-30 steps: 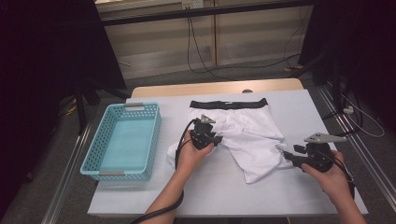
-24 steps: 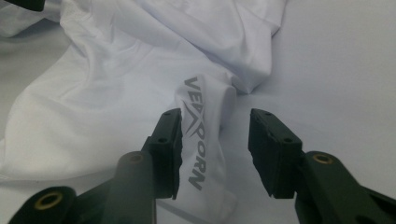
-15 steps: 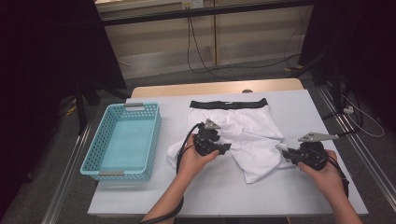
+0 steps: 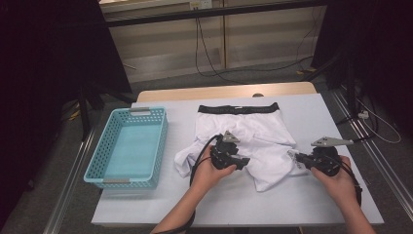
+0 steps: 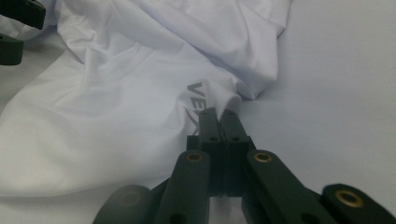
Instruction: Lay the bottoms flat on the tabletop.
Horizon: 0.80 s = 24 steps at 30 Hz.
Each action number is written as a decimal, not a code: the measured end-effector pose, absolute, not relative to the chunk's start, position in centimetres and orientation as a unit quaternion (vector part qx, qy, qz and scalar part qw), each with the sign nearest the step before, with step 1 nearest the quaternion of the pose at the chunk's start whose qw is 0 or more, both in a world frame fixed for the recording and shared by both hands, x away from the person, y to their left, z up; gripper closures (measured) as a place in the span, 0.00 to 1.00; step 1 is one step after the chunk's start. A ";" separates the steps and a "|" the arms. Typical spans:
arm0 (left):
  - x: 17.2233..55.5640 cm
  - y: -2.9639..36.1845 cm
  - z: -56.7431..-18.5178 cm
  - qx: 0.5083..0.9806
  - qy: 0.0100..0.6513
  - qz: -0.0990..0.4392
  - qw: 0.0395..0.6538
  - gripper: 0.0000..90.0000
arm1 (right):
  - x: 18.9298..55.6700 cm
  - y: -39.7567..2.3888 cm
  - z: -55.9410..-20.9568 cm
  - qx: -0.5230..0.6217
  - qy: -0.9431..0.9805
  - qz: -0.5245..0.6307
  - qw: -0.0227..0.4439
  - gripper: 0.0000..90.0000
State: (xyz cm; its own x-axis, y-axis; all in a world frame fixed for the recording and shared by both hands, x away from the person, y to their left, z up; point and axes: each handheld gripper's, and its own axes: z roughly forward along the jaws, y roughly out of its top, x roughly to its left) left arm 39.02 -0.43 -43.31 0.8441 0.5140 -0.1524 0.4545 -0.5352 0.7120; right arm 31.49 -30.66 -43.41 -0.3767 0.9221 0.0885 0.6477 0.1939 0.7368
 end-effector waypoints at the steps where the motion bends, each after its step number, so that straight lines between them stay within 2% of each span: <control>1: 39.0 -0.5 -43.4 0.876 0.275 0.036 0.394 0.47 | 31.5 -30.6 -43.4 0.524 0.748 0.357 0.193 1.00; 8: 38.5 -1.4 -43.9 0.885 0.258 0.031 0.386 0.51 | 31.4 -30.6 -43.8 0.519 0.752 0.352 0.203 1.00; 12: 38.4 -1.9 -44.5 0.890 0.252 0.024 0.380 0.58 | 31.4 -30.5 -43.9 0.518 0.752 0.351 0.205 1.00; 18: 38.4 -2.3 -45.0 0.890 0.250 0.032 0.380 0.63 | 31.3 -30.5 -44.0 0.525 0.748 0.353 0.202 0.99; 24: 37.8 -2.7 -44.8 0.902 0.232 0.036 0.361 0.84 | 31.3 -30.5 -44.0 0.523 0.749 0.354 0.201 0.99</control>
State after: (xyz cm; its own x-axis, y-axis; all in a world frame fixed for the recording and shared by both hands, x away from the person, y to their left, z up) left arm 37.79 -2.68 -44.75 0.8896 0.4450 -0.1027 0.3930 -0.6312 0.6687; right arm 31.29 -30.49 -43.97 -0.3727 0.9254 0.0683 0.6400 0.2030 0.7411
